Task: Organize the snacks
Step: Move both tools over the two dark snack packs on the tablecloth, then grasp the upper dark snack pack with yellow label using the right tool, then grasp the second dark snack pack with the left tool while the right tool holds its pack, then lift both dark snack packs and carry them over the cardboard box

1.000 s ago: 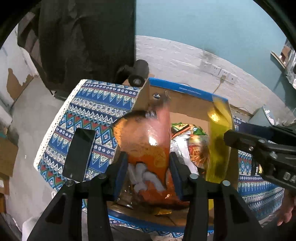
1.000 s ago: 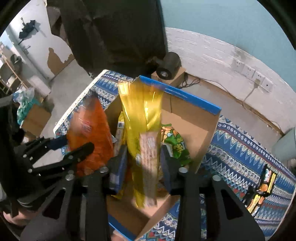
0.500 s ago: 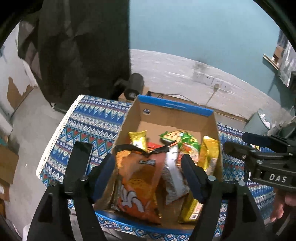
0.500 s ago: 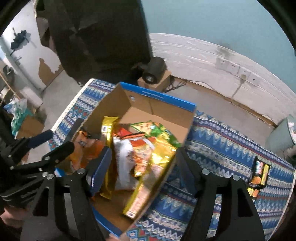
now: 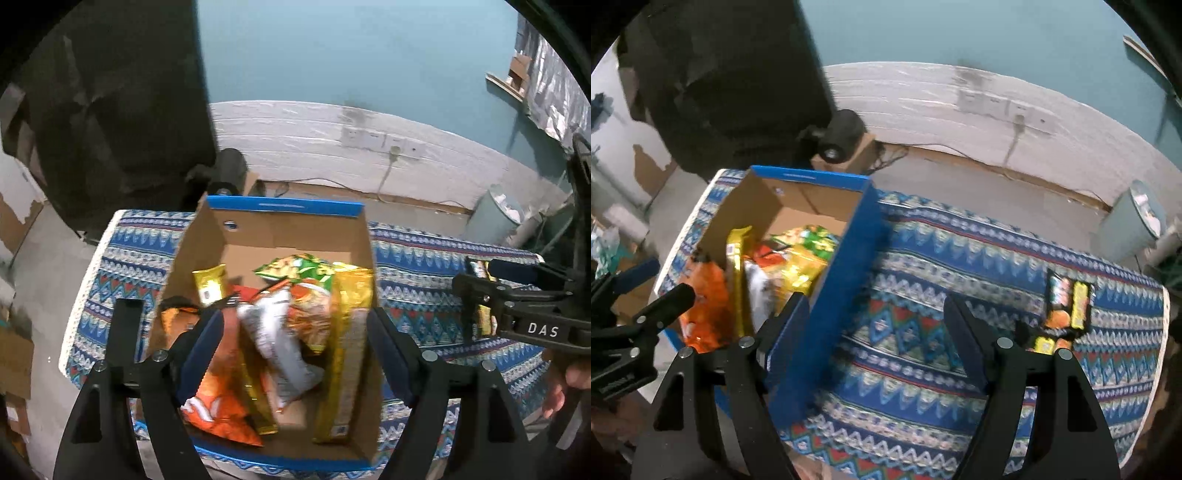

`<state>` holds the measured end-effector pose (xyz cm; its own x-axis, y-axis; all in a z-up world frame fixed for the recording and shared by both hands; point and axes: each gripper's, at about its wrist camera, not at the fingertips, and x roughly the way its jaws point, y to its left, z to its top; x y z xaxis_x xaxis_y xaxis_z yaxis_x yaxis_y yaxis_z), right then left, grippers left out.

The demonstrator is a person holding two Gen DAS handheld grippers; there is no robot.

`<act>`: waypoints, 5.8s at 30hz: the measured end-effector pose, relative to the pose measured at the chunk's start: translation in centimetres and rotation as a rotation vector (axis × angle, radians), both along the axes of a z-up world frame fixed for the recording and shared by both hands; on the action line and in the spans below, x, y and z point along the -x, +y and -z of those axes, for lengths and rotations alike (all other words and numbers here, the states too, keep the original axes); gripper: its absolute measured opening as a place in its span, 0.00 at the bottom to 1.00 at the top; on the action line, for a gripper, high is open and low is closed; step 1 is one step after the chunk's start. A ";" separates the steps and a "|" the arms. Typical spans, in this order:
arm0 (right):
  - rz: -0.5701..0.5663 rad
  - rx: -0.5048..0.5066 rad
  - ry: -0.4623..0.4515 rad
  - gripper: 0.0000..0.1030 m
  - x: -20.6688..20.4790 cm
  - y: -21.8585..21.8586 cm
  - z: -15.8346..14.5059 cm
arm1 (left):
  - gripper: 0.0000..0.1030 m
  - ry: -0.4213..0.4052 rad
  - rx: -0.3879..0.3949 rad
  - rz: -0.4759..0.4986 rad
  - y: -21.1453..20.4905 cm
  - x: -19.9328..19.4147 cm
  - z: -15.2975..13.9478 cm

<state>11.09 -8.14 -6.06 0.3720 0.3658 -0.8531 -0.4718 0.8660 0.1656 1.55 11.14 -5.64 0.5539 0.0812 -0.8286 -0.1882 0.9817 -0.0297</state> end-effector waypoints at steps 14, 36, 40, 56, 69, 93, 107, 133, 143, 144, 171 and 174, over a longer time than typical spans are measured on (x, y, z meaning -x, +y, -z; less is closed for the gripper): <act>0.141 0.022 0.017 0.74 -1.0 -8.4 1.0 | 0.84 0.024 -0.031 0.115 -6.8 -2.3 0.4; 0.218 0.117 0.190 0.74 -8.2 -17.9 6.7 | 0.84 0.180 -0.015 0.243 -14.1 -11.3 4.8; 0.222 0.122 0.227 0.74 -10.3 -18.4 8.3 | 0.84 0.218 -0.009 0.252 -14.5 -13.8 6.1; 0.218 0.196 0.298 0.78 -14.4 -16.8 14.4 | 0.84 0.318 0.050 0.259 -16.8 -18.5 12.9; 0.260 0.203 0.336 0.85 -16.2 -17.9 17.4 | 0.84 0.375 0.068 0.280 -18.1 -18.9 15.4; 0.418 0.107 0.286 0.75 -10.7 -27.8 13.6 | 0.89 0.443 0.262 0.289 -25.8 -15.2 16.6; 0.447 0.099 0.297 0.75 -7.9 -33.4 13.5 | 0.96 0.462 0.230 0.207 -31.5 -15.1 19.0; 0.429 0.128 0.265 0.75 -6.2 -33.3 13.0 | 0.71 0.425 -0.008 0.410 -38.6 -12.6 19.3; 0.404 0.154 0.215 0.75 -4.8 -31.9 10.6 | 0.71 0.340 -0.025 0.436 -32.8 -11.3 14.9; 0.399 0.160 0.207 0.75 -4.6 -31.6 10.2 | 0.71 0.323 -0.031 0.438 -32.3 -11.0 14.0; 0.228 0.149 0.006 0.75 -2.6 -23.0 1.3 | 0.71 0.037 -0.111 0.413 -24.4 -6.2 0.7; 0.197 0.144 -0.016 0.75 -2.3 -21.3 0.4 | 0.71 0.026 -0.108 0.390 -22.7 -5.7 0.0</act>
